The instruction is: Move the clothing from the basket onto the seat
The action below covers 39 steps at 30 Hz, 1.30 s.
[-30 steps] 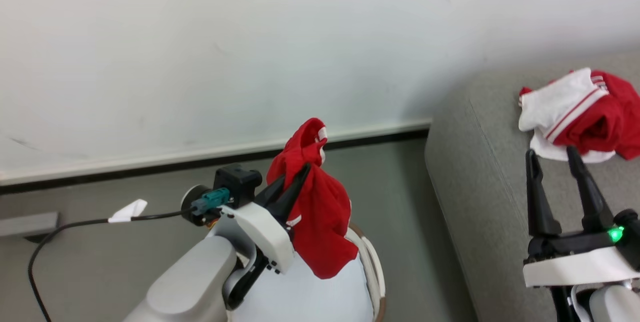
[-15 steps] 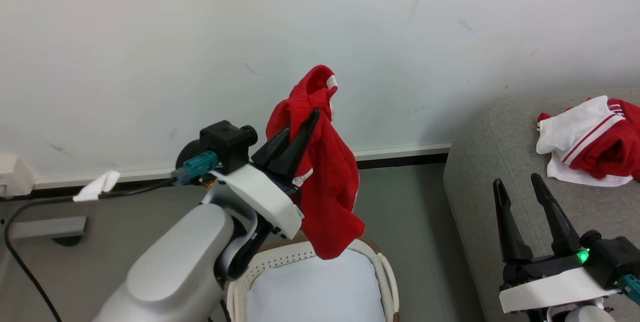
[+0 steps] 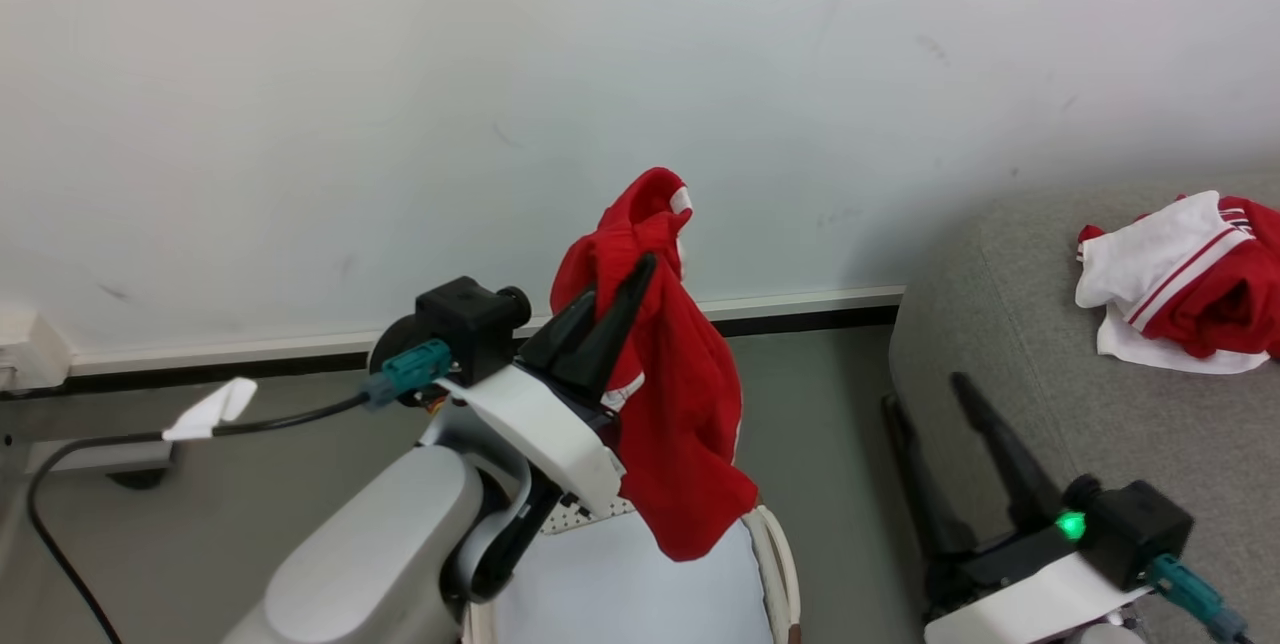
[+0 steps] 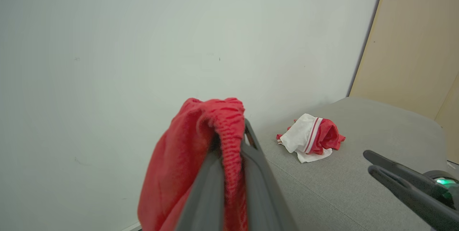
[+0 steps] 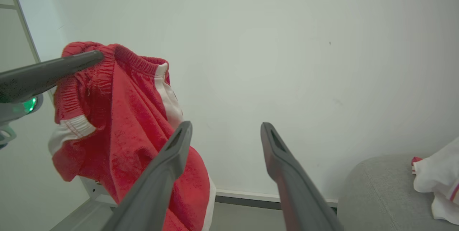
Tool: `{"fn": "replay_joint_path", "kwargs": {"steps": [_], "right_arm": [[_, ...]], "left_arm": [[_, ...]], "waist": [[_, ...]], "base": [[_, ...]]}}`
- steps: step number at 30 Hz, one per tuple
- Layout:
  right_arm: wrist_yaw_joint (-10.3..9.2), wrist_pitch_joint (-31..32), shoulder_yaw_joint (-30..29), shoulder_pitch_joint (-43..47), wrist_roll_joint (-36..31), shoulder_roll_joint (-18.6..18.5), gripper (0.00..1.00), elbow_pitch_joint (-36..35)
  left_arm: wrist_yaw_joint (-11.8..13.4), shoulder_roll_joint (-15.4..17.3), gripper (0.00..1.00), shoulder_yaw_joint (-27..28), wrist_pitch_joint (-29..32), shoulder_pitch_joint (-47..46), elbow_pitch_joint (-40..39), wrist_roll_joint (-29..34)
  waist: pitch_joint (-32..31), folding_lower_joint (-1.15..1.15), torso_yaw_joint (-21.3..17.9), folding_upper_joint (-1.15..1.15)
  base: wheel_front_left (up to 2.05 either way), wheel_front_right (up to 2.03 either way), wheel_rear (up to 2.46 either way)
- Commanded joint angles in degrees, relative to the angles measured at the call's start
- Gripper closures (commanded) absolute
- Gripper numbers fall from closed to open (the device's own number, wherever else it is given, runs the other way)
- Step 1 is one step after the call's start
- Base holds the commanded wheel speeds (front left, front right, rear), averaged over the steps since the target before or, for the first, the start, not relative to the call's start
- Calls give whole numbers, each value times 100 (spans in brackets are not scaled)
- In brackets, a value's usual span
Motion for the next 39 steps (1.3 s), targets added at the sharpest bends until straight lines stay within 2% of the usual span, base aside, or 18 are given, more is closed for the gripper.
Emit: {"fn": "replay_joint_path", "kwargs": {"steps": [1,8,14,27,33,34,35,37,39], "right_arm": [[-13,4,208,-110,102,-98,0,52],[-13,6,1381,-453,491,-285,0,427],[-13,6,2095,-962,817,-163,0,1097],[-13,6,2887,-1711,1363,136,0,2992],[-13,4,3110,-1895,1797,187,0,3335],[-13,4,3082,-1910,1840,184,8,3310],[-13,4,3045,-1919,1860,174,51,3286],[-13,4,2968,-1918,1870,172,100,3171],[-13,4,2923,-1852,1840,168,100,3082]], "left_arm": [[-3,-5,100,-3,-44,67,-42,-74],[-78,-183,100,-189,-38,97,0,-84],[-172,-345,100,-418,15,163,75,-90],[-394,-775,100,-919,83,251,132,-67],[-419,-843,100,-1047,173,252,-60,-81],[-419,-841,100,-1058,181,254,-81,-84],[-410,-833,100,-1063,185,252,-96,-82],[-378,-795,100,-1062,199,251,-116,-63],[-358,-766,100,-1057,208,267,-135,-58]], "waist": [[-6,0,27,0],[-91,0,250,0],[-190,0,565,0],[-418,0,1430,0],[-428,0,1687,0],[-426,0,1715,0],[-418,0,1742,0],[-405,0,1771,0],[-392,0,1778,0]], "base": [[0,0,0],[0,0,0],[0,0,0],[0,0,0],[0,0,0],[0,0,0],[0,0,0],[0,0,0],[0,0,0]]}}
